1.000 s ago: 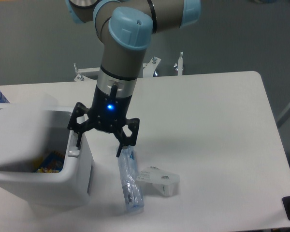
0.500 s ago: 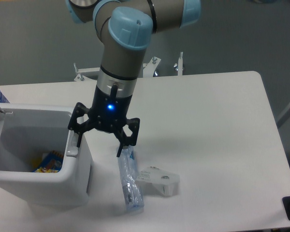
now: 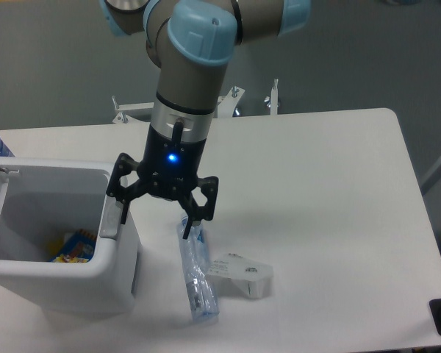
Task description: Open the trash can
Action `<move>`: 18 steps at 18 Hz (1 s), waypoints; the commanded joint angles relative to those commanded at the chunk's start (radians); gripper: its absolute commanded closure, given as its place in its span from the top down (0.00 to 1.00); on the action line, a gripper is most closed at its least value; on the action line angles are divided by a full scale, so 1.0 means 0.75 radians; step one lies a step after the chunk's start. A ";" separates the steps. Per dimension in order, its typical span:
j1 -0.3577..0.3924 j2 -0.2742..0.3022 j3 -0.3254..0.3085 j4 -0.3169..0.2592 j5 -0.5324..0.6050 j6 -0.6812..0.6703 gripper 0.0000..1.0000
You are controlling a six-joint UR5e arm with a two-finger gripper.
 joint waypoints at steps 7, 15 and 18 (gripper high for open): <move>0.196 -0.080 0.016 0.018 0.014 0.031 1.00; 0.397 -0.223 0.016 0.055 0.102 0.266 1.00; 0.440 -0.237 0.010 0.053 0.129 0.325 1.00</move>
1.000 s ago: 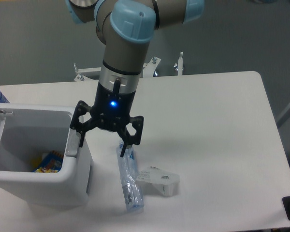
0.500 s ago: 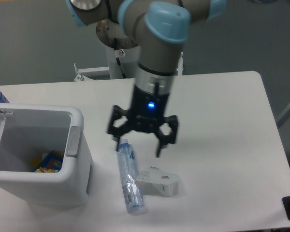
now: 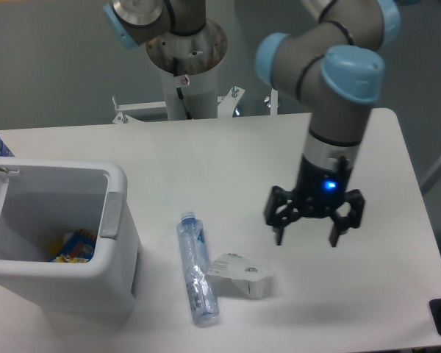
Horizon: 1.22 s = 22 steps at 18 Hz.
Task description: Open the trash can
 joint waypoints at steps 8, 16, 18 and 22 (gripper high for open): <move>0.023 -0.020 -0.037 -0.006 0.239 0.262 1.00; 0.021 -0.037 -0.084 -0.008 0.350 0.421 1.00; 0.016 -0.035 -0.084 -0.010 0.364 0.444 1.00; 0.012 -0.033 -0.100 -0.012 0.399 0.585 1.00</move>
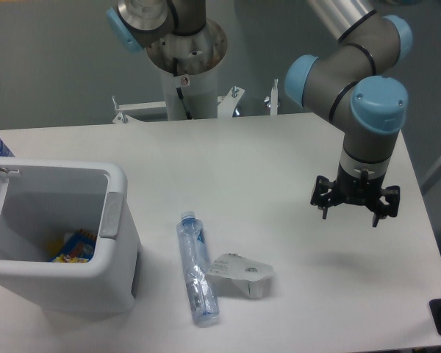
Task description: Open the trash can
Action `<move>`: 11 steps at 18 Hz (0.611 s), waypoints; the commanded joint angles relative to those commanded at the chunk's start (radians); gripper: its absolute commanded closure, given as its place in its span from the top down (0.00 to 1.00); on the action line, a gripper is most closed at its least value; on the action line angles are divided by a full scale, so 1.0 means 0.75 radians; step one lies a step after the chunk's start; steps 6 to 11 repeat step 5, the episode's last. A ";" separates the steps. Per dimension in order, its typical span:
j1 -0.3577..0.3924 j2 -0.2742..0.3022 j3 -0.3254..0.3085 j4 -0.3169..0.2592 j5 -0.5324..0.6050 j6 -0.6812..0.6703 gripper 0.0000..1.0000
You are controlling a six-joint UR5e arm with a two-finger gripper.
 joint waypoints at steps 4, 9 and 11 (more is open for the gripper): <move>-0.004 0.006 -0.023 0.002 0.051 0.094 1.00; -0.004 0.008 -0.031 0.004 0.051 0.095 1.00; -0.004 0.008 -0.031 0.004 0.051 0.095 1.00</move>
